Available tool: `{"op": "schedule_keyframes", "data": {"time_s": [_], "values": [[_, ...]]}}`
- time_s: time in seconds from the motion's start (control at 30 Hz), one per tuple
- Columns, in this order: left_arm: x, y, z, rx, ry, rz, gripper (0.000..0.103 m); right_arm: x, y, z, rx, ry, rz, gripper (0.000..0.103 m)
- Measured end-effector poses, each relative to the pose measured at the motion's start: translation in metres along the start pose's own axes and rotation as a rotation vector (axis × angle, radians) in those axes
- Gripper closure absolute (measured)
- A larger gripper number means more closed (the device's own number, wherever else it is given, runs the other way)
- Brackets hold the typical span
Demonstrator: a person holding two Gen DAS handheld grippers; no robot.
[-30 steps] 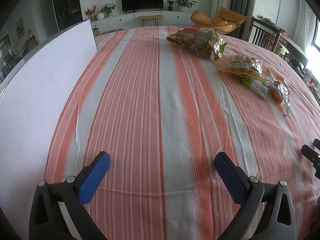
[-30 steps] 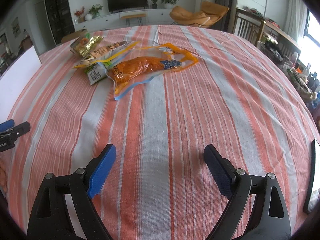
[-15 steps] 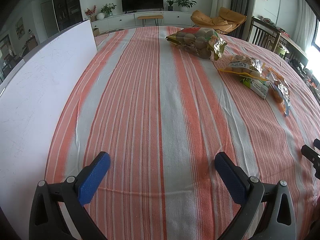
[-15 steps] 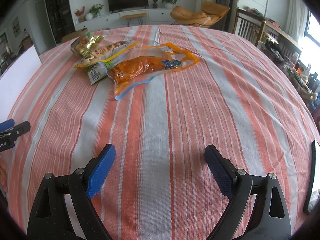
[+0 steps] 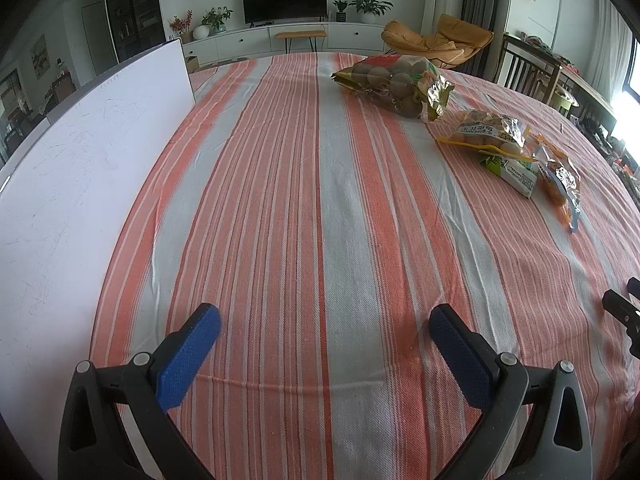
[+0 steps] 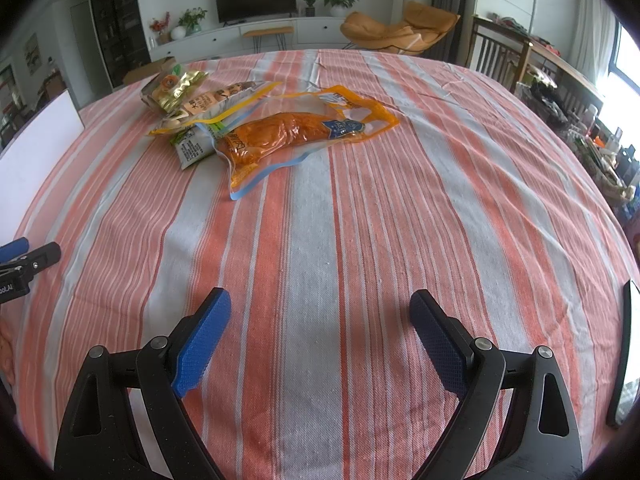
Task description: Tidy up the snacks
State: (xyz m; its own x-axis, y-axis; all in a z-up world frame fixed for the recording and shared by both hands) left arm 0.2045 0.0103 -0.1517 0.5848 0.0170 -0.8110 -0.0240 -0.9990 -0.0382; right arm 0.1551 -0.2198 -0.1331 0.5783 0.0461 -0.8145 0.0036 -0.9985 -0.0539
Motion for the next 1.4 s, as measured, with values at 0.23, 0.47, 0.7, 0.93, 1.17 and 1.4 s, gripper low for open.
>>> {"op": "schedule_keyframes", "data": {"time_s": [0.23, 0.47, 0.7, 0.93, 1.17, 1.4], "values": [[0.0, -0.0001, 0.0, 0.0, 0.0, 0.0, 0.0, -0.0004, 0.0001, 0.0003, 0.0, 0.0, 0.0, 0.01], [0.0003, 0.0001, -0.0001, 0.0, 0.0, 0.0, 0.0, -0.0008, 0.0003, 0.0005, -0.001, -0.001, -0.001, 0.01], [0.0001, -0.0001, -0.0001, 0.0, 0.0, 0.0, 0.0, -0.0011, 0.0005, 0.0007, -0.001, -0.001, -0.001, 0.01], [0.0003, 0.0, -0.0001, 0.0, 0.0, 0.0, 0.0, -0.0015, 0.0005, 0.0008, -0.001, -0.001, -0.001, 0.01], [0.0002, -0.0001, -0.0001, 0.0, 0.0, 0.0, 0.0, -0.0017, 0.0007, 0.0009, -0.001, -0.002, -0.001, 0.01], [-0.0001, -0.0004, 0.0, 0.0, 0.0, 0.0, 0.0, -0.0019, 0.001, 0.001, -0.002, -0.002, -0.002, 0.01]]}}
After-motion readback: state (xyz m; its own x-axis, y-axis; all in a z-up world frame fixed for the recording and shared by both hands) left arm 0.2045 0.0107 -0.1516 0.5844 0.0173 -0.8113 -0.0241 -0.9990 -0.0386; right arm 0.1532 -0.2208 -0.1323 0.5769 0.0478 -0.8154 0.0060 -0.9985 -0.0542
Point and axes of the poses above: each gripper's, at about its wrist camera, not at the fingertips, and x roughly the way its jaws point, y to its right, z to its underside, the point moved 9 cm from there along x, roughly the way its jaws point, and after that the axes turned 4 degrees about -z, right-handed, at the moved point
